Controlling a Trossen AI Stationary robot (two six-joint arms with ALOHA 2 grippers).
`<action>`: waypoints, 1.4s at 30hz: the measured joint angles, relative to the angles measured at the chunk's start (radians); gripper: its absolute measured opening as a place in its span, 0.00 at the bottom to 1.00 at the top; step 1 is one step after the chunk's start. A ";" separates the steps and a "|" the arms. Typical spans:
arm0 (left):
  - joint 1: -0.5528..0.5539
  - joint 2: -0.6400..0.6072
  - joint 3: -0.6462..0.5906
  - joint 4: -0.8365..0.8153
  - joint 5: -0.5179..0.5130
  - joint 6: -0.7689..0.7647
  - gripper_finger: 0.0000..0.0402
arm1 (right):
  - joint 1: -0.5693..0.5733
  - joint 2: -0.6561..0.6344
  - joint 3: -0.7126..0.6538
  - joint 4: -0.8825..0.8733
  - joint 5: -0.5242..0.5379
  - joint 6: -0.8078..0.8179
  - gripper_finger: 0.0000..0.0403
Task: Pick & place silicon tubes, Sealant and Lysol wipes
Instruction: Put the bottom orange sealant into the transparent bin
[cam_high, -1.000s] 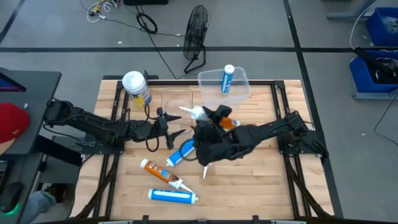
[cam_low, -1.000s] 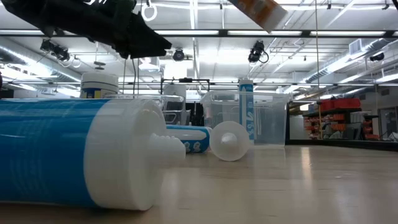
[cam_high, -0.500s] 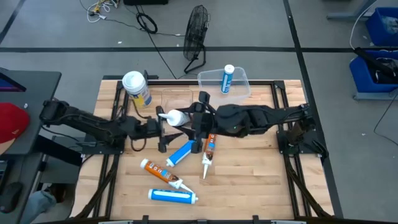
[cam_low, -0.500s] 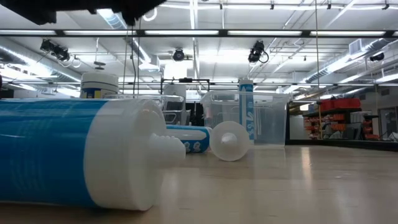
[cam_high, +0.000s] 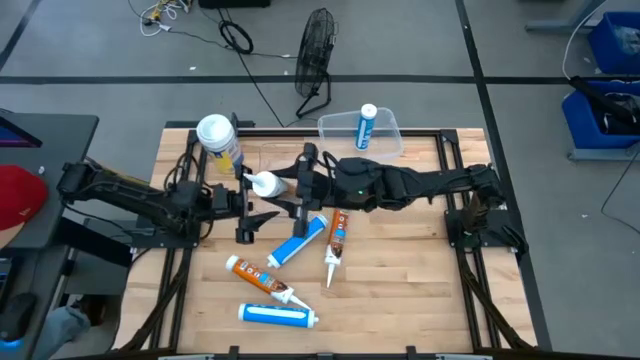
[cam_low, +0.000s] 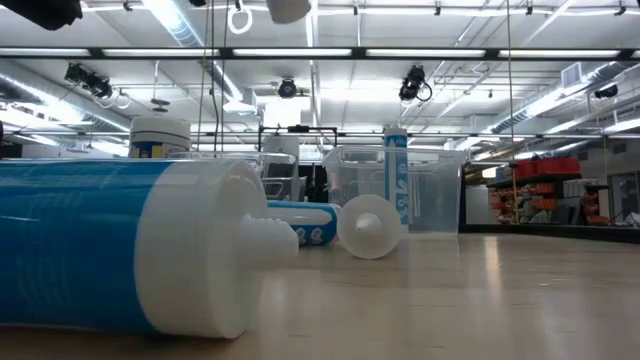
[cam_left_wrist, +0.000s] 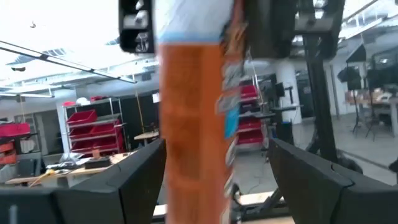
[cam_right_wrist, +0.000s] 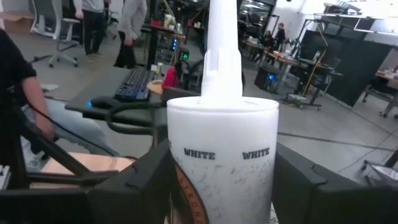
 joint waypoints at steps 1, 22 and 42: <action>0.000 0.000 0.000 0.005 0.000 -0.004 0.72 | -0.006 0.000 -0.009 0.015 -0.007 0.002 0.52; 0.054 0.001 0.000 0.023 0.097 -0.060 0.66 | -0.038 0.011 -0.149 0.214 -0.120 0.051 0.52; 0.054 0.000 0.000 0.004 0.109 -0.056 0.54 | -0.052 0.011 -0.149 0.208 -0.143 0.071 0.52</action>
